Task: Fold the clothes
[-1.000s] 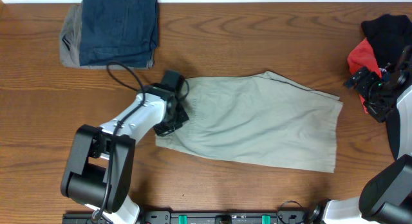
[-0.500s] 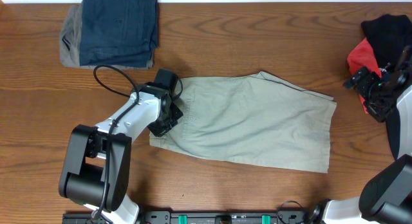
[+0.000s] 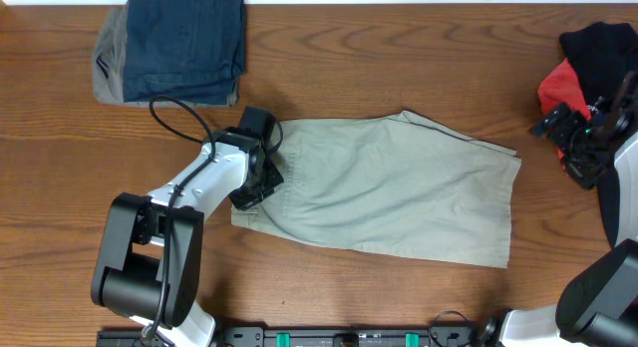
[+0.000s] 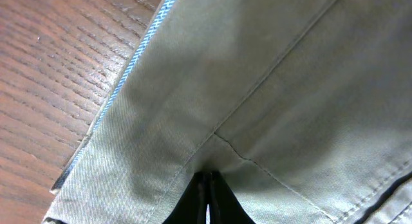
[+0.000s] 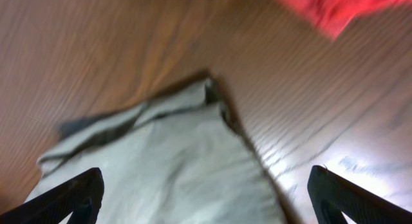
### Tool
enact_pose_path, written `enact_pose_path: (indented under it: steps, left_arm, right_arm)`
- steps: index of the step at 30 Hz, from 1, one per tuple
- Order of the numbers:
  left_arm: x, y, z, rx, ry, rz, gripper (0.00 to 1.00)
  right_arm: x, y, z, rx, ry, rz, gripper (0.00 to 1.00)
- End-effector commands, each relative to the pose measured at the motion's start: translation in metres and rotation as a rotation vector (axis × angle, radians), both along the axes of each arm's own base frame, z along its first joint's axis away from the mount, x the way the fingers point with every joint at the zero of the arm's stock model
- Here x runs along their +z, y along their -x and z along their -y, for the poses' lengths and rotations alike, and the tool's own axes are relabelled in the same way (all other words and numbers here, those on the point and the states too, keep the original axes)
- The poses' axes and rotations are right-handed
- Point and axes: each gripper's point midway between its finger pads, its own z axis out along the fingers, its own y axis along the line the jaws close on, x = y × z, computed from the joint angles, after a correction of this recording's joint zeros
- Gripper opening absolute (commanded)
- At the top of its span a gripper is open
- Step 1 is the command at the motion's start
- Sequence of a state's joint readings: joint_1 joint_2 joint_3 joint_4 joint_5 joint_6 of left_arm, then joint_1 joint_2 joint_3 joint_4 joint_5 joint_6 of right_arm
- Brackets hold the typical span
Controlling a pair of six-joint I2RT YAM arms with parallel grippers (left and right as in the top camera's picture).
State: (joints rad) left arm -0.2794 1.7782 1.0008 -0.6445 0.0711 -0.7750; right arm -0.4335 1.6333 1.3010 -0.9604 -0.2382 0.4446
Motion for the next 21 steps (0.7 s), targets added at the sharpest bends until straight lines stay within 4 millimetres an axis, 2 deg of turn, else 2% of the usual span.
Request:
enact_pose_path:
  steps: [1, 3, 4, 5, 8, 14, 15, 18, 21]
  left_arm:
    - [-0.016, 0.010, -0.016, -0.031, -0.068, -0.039, 0.06]
    - [-0.016, 0.008, -0.016, -0.030, -0.066, -0.033, 0.06]
    - [-0.016, 0.008, -0.016, -0.030, -0.065, -0.030, 0.06]
    - [-0.016, 0.007, -0.016, -0.030, -0.065, -0.029, 0.06]
    - [-0.016, 0.007, -0.016, -0.030, -0.064, -0.026, 0.06]
    - [-0.015, 0.007, -0.016, -0.030, -0.064, -0.026, 0.06]
    - [-0.016, 0.007, -0.016, -0.030, -0.064, -0.026, 0.06]
    - [-0.016, 0.007, -0.016, -0.030, -0.064, -0.027, 0.06]
    - [-0.016, 0.007, -0.016, -0.029, -0.064, -0.030, 0.06]
  right_arm:
    - [0.016, -0.011, -0.036, 0.053, -0.189, 0.079, 0.99]
    - [0.022, -0.015, -0.061, 0.143, -0.268, 0.122, 0.72]
    - [0.023, -0.016, -0.070, 0.182, -0.278, 0.127, 0.55]
    - [0.022, -0.016, -0.078, 0.211, -0.274, 0.123, 0.33]
    - [0.013, -0.014, -0.105, 0.303, -0.240, 0.086, 0.02]
    - [-0.016, -0.017, -0.190, 0.545, -0.191, 0.111, 0.01]
    - [-0.024, -0.017, -0.212, 0.587, -0.187, 0.117, 0.01]
    - [-0.042, -0.014, -0.239, 0.624, -0.158, 0.088, 0.03]
    - [-0.063, -0.007, -0.256, 0.655, -0.120, 0.026, 0.02]
